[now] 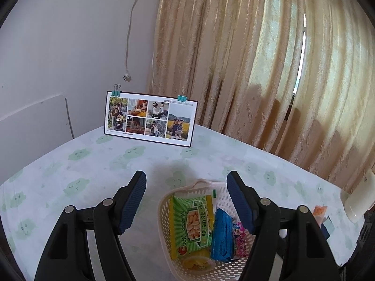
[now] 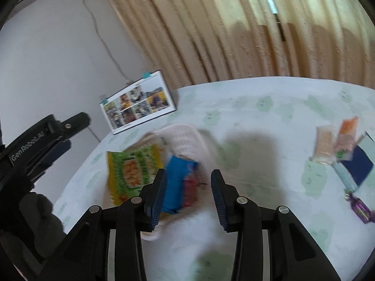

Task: Organize snacks
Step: 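Move the right gripper to the purple wrapped candy and grasp it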

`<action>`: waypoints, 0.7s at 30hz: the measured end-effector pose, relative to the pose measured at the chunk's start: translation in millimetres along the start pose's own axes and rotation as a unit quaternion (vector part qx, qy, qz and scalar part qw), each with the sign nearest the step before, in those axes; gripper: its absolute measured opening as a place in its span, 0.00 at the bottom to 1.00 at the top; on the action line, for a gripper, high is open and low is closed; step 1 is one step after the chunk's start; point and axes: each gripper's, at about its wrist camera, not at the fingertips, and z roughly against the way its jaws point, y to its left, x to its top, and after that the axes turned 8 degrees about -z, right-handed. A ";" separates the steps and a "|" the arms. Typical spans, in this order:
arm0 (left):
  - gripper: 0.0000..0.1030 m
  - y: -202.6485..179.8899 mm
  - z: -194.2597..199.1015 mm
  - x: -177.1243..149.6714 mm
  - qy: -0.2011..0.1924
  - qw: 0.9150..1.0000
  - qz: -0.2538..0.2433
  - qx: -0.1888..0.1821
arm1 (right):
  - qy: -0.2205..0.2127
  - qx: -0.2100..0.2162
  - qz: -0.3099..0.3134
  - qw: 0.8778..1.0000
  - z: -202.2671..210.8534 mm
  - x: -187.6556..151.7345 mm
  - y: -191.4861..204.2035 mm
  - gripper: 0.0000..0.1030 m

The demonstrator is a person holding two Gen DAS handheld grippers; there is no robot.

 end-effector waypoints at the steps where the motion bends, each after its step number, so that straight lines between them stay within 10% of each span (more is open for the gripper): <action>1: 0.66 -2.2 -0.5 -0.2 0.001 1.000 -0.003 -0.002 | -0.003 -0.008 -0.003 1.000 1.7 0.5 -6.0 0.39; 21: 0.76 -41.1 3.3 -10.8 0.001 0.997 -0.069 -0.034 | -0.021 -0.149 -0.090 0.985 68.7 1.5 -159.7 0.39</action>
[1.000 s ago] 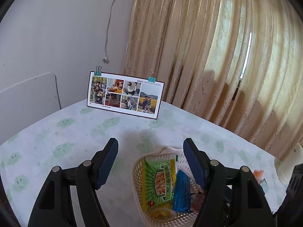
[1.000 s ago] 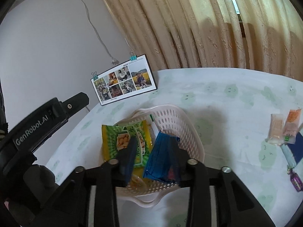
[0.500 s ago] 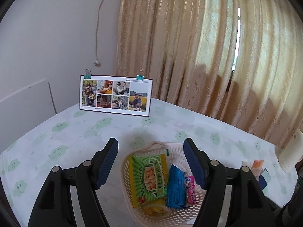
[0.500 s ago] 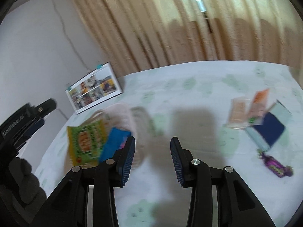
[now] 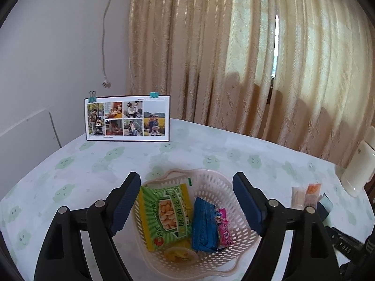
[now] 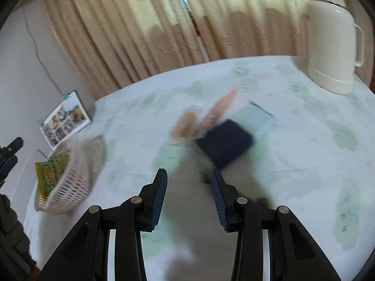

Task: Organize snacks
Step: 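Move the right gripper to the purple wrapped candy and grasp it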

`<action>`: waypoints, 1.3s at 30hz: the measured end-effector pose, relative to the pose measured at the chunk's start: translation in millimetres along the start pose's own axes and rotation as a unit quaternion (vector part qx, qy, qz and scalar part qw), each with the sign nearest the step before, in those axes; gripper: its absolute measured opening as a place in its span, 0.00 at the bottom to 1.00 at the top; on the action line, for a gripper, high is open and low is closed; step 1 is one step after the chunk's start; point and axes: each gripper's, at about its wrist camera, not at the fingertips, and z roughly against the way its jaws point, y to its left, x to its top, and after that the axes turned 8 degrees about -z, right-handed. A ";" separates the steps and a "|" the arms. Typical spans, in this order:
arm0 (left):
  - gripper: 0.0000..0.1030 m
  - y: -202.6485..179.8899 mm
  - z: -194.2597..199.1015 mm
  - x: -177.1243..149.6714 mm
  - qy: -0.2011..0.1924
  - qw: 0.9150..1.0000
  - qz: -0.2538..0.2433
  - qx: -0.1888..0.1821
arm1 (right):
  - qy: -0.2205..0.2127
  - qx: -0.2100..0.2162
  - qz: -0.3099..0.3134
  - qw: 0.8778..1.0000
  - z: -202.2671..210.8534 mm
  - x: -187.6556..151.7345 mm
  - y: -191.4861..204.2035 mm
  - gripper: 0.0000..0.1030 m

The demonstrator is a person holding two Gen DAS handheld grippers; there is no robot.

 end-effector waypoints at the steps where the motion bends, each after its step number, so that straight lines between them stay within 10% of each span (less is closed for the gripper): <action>1: 0.76 -2.4 0.1 -0.6 0.000 1.000 -0.004 -0.001 | 0.001 -0.004 -0.002 1.000 0.9 0.7 -7.1 0.39; 29: 0.78 -34.7 1.3 -9.7 0.005 0.998 -0.053 -0.025 | 0.052 -0.071 0.136 0.987 -21.8 -26.0 16.7 0.39; 34: 0.79 -40.1 2.6 -11.4 0.000 0.998 -0.056 -0.037 | 0.040 -0.098 0.148 0.983 -17.2 -32.9 18.1 0.17; 39: 0.79 -46.8 0.6 -13.9 0.001 0.997 -0.065 -0.040 | 0.032 -0.094 0.114 0.989 -6.9 -27.2 1.5 0.17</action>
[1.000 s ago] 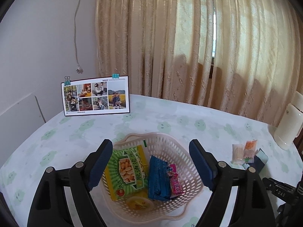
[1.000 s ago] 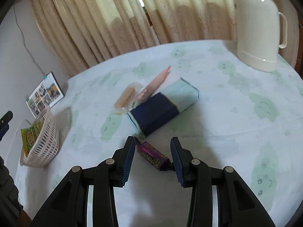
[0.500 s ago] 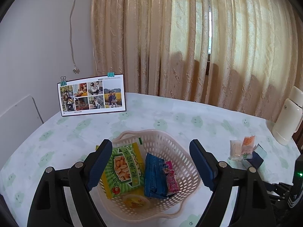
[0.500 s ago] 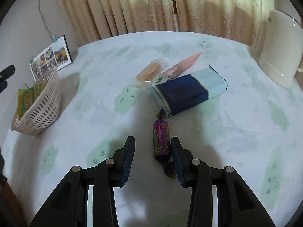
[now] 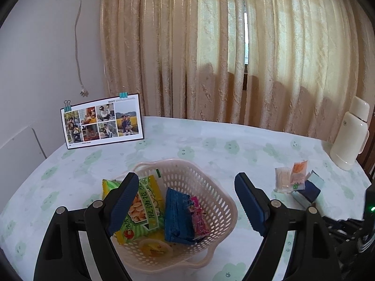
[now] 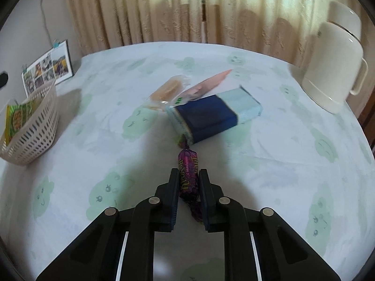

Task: Organize snacks
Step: 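Move the right gripper to the purple wrapped candy and grasp it, then grasp the clear wafer packet with the left gripper while the right gripper holds the purple candy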

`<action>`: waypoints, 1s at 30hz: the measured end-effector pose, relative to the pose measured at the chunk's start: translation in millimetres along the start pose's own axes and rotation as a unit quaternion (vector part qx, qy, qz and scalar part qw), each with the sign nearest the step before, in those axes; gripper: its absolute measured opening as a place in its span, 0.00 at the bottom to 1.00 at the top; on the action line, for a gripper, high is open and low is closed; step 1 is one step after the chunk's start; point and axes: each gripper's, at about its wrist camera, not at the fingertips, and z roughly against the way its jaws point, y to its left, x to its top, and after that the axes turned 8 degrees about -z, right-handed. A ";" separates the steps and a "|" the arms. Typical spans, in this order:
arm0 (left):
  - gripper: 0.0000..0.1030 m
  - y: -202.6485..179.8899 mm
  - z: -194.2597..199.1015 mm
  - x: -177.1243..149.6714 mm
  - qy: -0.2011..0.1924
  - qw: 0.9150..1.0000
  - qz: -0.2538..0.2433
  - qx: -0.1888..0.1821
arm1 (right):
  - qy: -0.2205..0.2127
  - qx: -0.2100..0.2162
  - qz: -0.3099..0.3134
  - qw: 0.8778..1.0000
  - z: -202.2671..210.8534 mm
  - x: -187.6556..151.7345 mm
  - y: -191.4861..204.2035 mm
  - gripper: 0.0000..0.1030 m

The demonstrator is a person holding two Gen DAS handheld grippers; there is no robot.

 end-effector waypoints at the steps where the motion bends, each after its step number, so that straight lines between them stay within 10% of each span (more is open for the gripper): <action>1: 0.79 -1.1 -0.5 -0.4 0.000 1.000 -0.002 -0.001 | -0.004 -0.001 -0.007 1.000 2.6 1.0 -3.8 0.17; 23: 0.73 -145.4 -52.8 27.5 0.005 0.987 -0.147 -0.063 | -0.009 0.002 -0.112 0.994 24.3 -2.7 -86.1 0.17; 30: 0.44 -165.5 -134.0 27.1 0.129 0.975 -0.106 -0.149 | -0.004 0.017 -0.108 0.994 24.4 -2.8 -80.2 0.17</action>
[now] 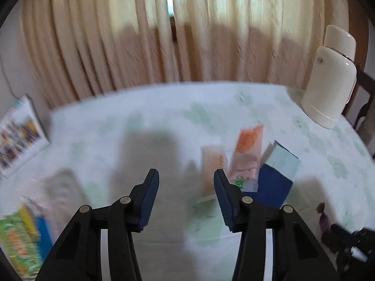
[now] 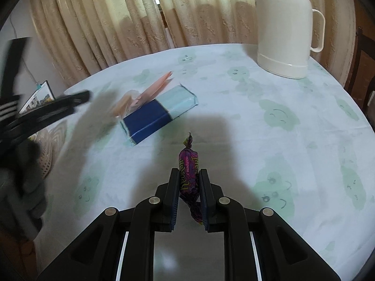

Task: Organize snacks
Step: 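Grasp the clear wafer packet with the left gripper while the right gripper holds the purple candy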

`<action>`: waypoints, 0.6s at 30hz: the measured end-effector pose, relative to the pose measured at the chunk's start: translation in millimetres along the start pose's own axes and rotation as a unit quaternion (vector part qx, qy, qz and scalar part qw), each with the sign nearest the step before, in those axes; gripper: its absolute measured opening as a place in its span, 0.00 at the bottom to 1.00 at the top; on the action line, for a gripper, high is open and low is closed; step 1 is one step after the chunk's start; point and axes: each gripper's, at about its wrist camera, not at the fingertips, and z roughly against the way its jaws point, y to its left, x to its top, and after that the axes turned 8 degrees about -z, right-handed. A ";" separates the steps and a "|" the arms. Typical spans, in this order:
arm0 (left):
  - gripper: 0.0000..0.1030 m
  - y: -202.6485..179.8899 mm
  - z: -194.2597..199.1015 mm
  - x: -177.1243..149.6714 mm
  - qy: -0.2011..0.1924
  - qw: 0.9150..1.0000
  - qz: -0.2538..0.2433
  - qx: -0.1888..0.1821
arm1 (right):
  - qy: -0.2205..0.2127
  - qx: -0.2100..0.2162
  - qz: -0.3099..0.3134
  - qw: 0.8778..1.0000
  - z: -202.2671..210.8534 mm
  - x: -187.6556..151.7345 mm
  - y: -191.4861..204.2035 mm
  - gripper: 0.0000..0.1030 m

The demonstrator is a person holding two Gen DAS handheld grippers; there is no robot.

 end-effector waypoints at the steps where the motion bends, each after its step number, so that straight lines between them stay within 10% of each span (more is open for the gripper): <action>1: 0.44 1.9 -9.0 0.2 0.012 1.000 0.008 -0.017 | 0.000 0.002 0.000 1.000 -0.2 -0.5 1.1 0.17; 5: 0.44 5.2 -27.1 -0.5 0.032 0.996 0.035 -0.082 | 0.012 0.002 0.009 1.000 -5.3 -5.5 7.9 0.17; 18: 0.29 1.1 -61.5 9.5 0.066 0.989 0.054 -0.119 | 0.012 -0.002 0.012 1.000 -7.2 -7.4 11.7 0.17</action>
